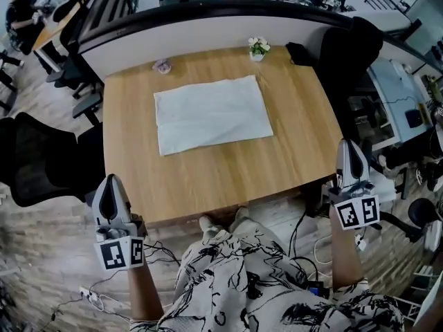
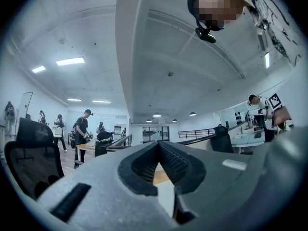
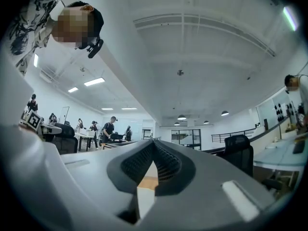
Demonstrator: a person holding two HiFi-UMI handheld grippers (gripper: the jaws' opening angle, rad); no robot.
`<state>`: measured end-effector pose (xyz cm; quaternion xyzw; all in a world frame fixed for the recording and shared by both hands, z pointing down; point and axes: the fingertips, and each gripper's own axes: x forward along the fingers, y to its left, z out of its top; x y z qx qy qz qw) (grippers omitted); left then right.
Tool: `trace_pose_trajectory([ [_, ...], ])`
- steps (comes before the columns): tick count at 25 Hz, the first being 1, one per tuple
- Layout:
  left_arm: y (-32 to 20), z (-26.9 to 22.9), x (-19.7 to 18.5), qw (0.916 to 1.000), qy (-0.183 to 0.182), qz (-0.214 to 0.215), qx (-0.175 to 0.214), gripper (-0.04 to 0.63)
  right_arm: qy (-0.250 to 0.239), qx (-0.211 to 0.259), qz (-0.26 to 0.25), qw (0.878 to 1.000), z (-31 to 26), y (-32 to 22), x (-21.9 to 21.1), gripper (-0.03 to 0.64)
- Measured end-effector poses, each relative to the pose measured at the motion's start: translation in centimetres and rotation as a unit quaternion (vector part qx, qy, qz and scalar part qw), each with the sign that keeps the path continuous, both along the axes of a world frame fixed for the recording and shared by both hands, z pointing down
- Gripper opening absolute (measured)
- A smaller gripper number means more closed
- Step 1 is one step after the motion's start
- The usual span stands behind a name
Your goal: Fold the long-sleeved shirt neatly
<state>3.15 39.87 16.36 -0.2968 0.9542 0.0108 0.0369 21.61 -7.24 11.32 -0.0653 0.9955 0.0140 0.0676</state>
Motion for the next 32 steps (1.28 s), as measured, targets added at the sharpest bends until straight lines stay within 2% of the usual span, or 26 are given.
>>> trace_pose_trajectory([
  [3, 0.8, 0.2, 0.1, 0.9998, 0.001, -0.014, 0.012, 0.004, 0.010, 0.022, 0.003, 1.000, 0.3, -0.2, -0.4, 0.006],
  [7, 1.3, 1.1, -0.2, 0.9982, 0.021, -0.054, 0.015, 0.005, -0.006, 0.006, 0.000, 1.000, 0.9, -1.2, -0.7, 0.006],
  [17, -0.5, 2.0, 0.3, 0.9970, 0.021, -0.075, 0.001, 0.005, 0.004, 0.003, -0.014, 1.000, 3.4, -2.5, -2.0, 0.006],
  [27, -1.4, 2.7, -0.1, 0.9967, 0.032, -0.074, -0.013, 0.005, 0.029, 0.027, -0.048, 0.998, 4.2, -0.9, -3.1, 0.005],
  [32, -2.2, 3.0, 0.0, 0.9969, 0.034, -0.070, -0.016, 0.005, 0.034, 0.021, -0.055, 0.998, 4.5, -0.6, -3.3, 0.005],
])
